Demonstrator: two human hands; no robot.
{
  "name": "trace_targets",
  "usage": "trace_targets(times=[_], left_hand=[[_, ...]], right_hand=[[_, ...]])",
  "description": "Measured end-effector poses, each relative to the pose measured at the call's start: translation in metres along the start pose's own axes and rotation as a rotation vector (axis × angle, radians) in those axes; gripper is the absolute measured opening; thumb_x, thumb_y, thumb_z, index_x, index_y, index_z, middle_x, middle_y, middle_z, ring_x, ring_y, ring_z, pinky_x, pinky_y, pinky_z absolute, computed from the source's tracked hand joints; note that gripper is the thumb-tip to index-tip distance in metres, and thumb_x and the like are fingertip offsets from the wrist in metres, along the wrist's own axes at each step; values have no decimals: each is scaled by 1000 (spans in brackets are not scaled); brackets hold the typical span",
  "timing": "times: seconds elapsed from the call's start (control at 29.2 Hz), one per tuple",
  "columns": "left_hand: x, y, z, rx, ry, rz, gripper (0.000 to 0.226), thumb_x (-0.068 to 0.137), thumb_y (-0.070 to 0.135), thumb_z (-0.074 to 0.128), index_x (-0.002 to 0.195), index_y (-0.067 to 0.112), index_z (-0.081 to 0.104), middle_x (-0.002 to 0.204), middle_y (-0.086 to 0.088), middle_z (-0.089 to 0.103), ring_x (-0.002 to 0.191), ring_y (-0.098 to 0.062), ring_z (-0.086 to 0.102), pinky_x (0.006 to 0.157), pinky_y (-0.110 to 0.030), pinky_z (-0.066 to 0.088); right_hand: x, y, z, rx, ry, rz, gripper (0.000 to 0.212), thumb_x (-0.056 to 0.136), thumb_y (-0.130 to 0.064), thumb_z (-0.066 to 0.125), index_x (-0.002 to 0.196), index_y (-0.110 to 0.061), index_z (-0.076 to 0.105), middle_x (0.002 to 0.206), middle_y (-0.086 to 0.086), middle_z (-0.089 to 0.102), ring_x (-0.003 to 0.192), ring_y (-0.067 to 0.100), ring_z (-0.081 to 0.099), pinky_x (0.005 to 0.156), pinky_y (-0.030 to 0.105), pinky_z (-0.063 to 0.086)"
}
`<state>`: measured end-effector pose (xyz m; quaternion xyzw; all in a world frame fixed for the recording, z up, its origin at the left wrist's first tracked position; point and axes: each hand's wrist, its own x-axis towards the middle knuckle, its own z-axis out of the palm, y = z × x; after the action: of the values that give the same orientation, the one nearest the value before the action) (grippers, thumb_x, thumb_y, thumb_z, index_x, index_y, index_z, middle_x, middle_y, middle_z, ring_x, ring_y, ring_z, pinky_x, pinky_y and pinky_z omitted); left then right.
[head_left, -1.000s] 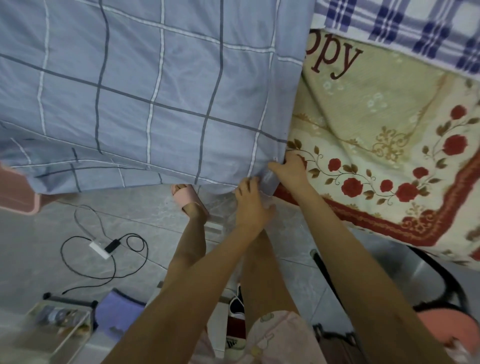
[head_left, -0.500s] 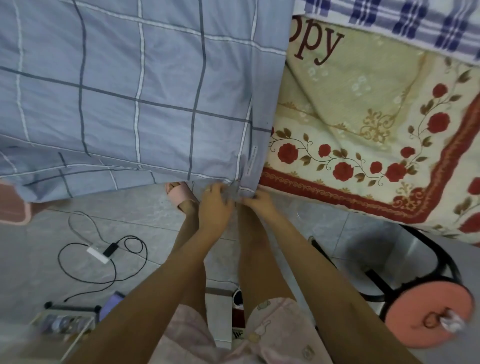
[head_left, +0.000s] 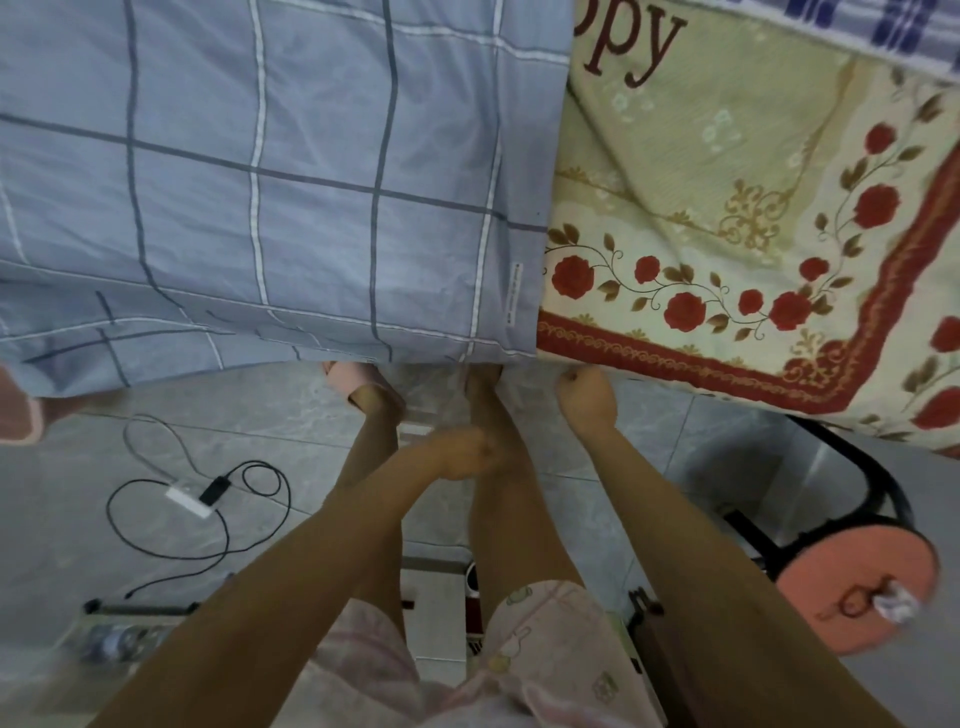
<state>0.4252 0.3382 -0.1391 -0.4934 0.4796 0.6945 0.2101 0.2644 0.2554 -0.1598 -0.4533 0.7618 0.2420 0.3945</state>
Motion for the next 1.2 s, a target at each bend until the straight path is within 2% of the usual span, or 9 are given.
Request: trace_targets(times=[0.07, 0.21, 0.34, 0.48, 0.58, 0.75, 0.96, 1.1, 1.2], left_hand=[[-5, 1, 2, 4, -36, 22, 34, 98, 27, 46, 121, 6, 59, 121, -13, 60, 105, -26, 58, 88, -32, 45], [-13, -5, -16, -233, 586, -183, 29, 93, 19, 51, 118, 5, 58, 114, -10, 63, 104, -27, 59, 90, -39, 48], [-21, -32, -44, -135, 999, -277, 38, 83, 9, 60, 119, -1, 55, 122, -24, 53, 113, -38, 49, 96, -45, 42], [-27, -51, -66, -130, 1175, -332, 42, 74, 6, 63, 115, 1, 54, 125, -22, 46, 115, -39, 43, 94, -45, 37], [-33, -49, -88, -164, 1211, -302, 70, 73, 19, 70, 135, 7, 39, 143, -21, 30, 132, -39, 28, 104, -48, 25], [-29, -44, -143, -460, 1220, -394, 112, 71, 41, 78, 151, 16, 3, 157, -14, -6, 144, -32, -8, 111, -58, 5], [-13, -43, -213, -733, 1065, -639, 160, 35, 62, 84, 146, 20, -22, 154, -10, -26, 141, -32, -24, 105, -66, -8], [-16, -46, -233, -692, 797, -726, 171, 31, 56, 89, 138, 14, -37, 146, -17, -38, 136, -36, -33, 110, -59, -13], [-20, -42, -241, -690, 699, -783, 171, 33, 52, 91, 137, 14, -39, 145, -16, -41, 135, -36, -35, 108, -62, -9]], right_hand=[[-15, -23, -4, 48, 209, -276, 19, 92, -12, 47, 77, -7, 58, 75, 2, 51, 64, 18, 46, 57, 27, 33], [-56, -98, 10, -23, 320, -1099, 31, 78, -11, 49, 105, -10, 65, 107, 7, 63, 102, 22, 55, 92, 33, 37], [15, -143, 2, -1027, 187, -1668, 51, 93, -38, 30, 141, -28, 43, 147, 3, 42, 137, 29, 36, 115, 54, 3], [100, -128, -98, -966, 388, -943, 68, 91, -67, 20, 147, -38, -7, 160, -3, 2, 146, 31, 4, 110, 59, -9], [87, -122, -126, -765, 428, -628, 67, 96, -54, 23, 152, -26, -2, 160, 2, -6, 146, 33, -6, 112, 59, -2], [44, -177, -68, -618, 689, -1067, 62, 83, -22, 52, 143, -11, 38, 150, 15, 36, 137, 38, 33, 114, 51, 12], [95, -249, -78, -1087, 474, -1677, 57, 91, -49, 36, 145, -32, 31, 151, 0, 37, 137, 37, 34, 105, 66, 11], [153, -278, -168, -652, 563, -926, 73, 89, -71, 23, 150, -39, -2, 160, -8, -5, 146, 35, -6, 105, 68, -9], [155, -292, -197, -444, 579, -568, 83, 88, -73, 20, 152, -27, -3, 160, -4, -7, 145, 35, -7, 105, 70, -8]])
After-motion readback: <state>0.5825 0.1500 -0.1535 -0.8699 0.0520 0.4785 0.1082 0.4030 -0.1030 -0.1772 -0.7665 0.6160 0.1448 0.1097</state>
